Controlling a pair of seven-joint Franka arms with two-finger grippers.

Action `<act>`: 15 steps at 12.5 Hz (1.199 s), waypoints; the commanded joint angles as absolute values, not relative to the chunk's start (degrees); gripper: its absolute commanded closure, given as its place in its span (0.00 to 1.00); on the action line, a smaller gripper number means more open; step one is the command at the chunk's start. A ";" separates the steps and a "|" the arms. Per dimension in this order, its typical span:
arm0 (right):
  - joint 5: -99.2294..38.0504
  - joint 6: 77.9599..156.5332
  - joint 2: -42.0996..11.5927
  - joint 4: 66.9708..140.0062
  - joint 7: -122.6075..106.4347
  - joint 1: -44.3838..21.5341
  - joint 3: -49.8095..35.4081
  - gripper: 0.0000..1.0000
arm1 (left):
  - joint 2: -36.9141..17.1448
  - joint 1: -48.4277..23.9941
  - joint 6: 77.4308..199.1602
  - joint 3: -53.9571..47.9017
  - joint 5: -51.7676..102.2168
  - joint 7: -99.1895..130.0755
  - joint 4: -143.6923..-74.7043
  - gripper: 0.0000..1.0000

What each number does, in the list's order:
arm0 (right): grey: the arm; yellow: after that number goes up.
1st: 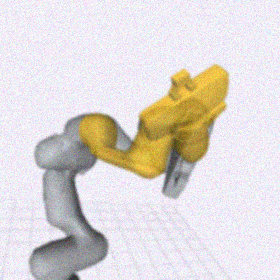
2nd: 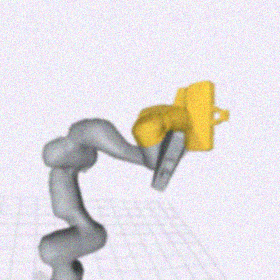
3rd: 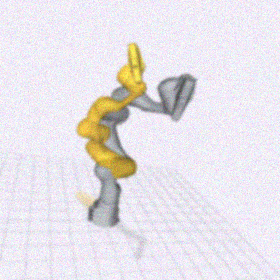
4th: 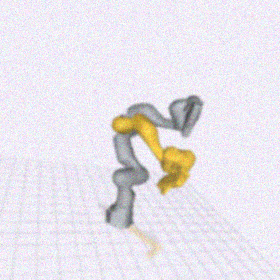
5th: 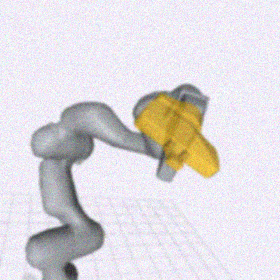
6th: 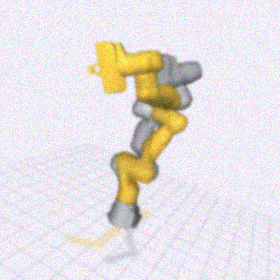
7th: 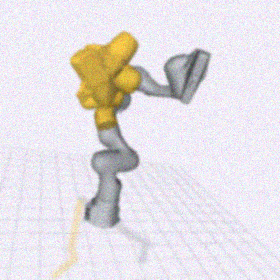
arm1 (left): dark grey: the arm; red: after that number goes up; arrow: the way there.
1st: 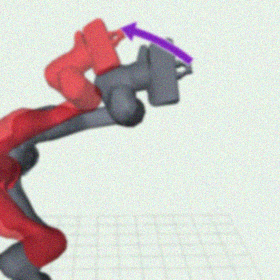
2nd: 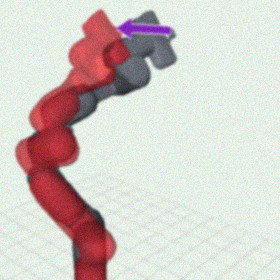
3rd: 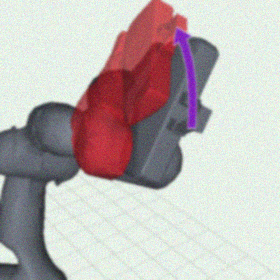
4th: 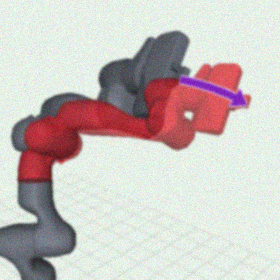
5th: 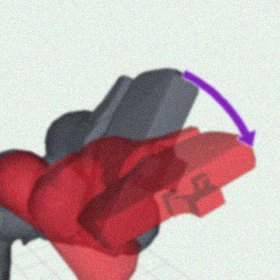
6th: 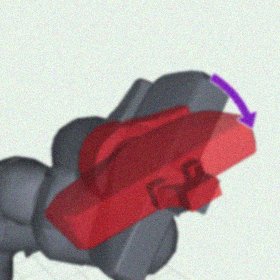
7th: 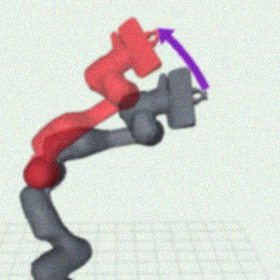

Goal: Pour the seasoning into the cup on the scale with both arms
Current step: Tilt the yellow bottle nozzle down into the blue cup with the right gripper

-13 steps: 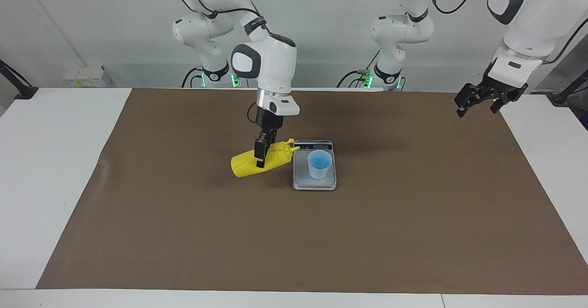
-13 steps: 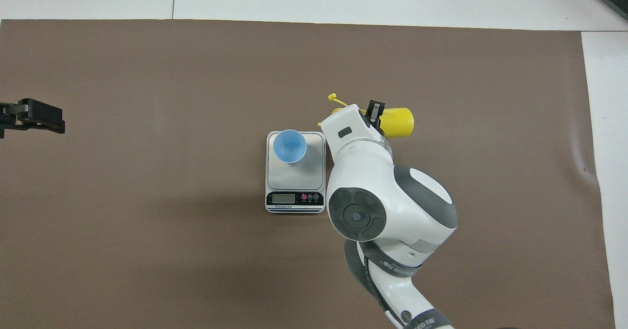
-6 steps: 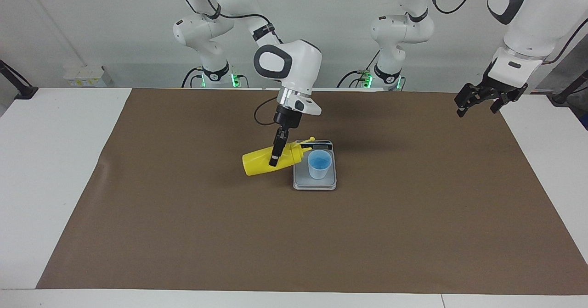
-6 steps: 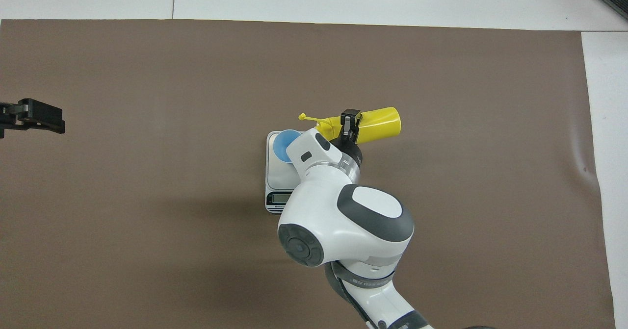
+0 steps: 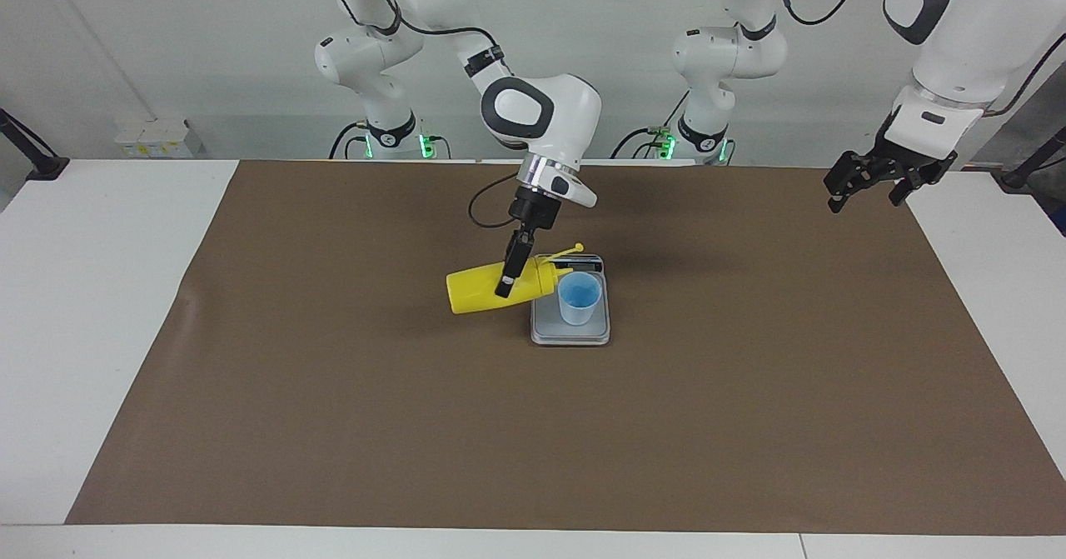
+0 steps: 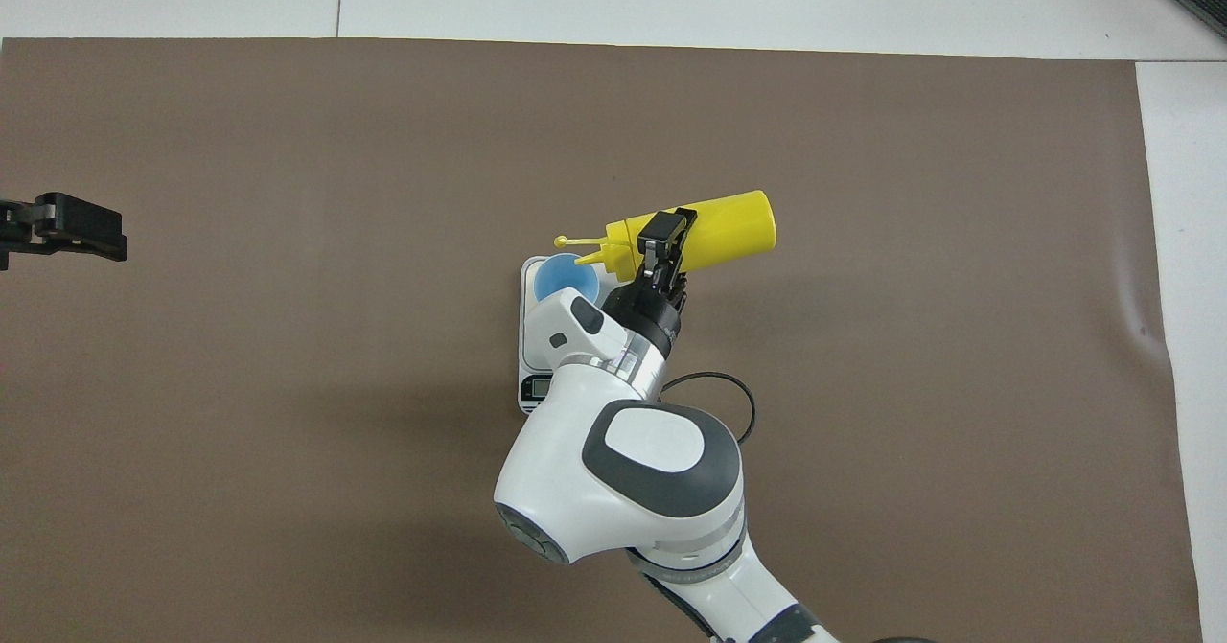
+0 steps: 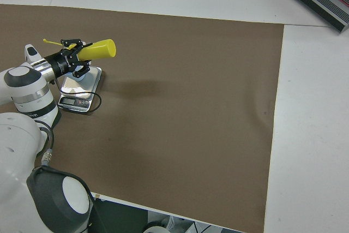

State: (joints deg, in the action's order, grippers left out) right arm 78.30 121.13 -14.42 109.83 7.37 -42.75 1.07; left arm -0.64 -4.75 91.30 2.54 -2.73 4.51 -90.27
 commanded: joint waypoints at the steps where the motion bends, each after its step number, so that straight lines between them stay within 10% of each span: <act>1: 87.68 117.43 -15.64 111.18 17.54 -44.82 0.97 0.71 | 0.35 -4.04 90.53 2.20 -2.72 4.22 -90.88 0.00; 15: 103.09 114.61 -16.17 118.47 31.19 -44.21 0.97 0.82 | 0.35 -4.04 90.53 2.20 -2.72 4.22 -90.88 0.00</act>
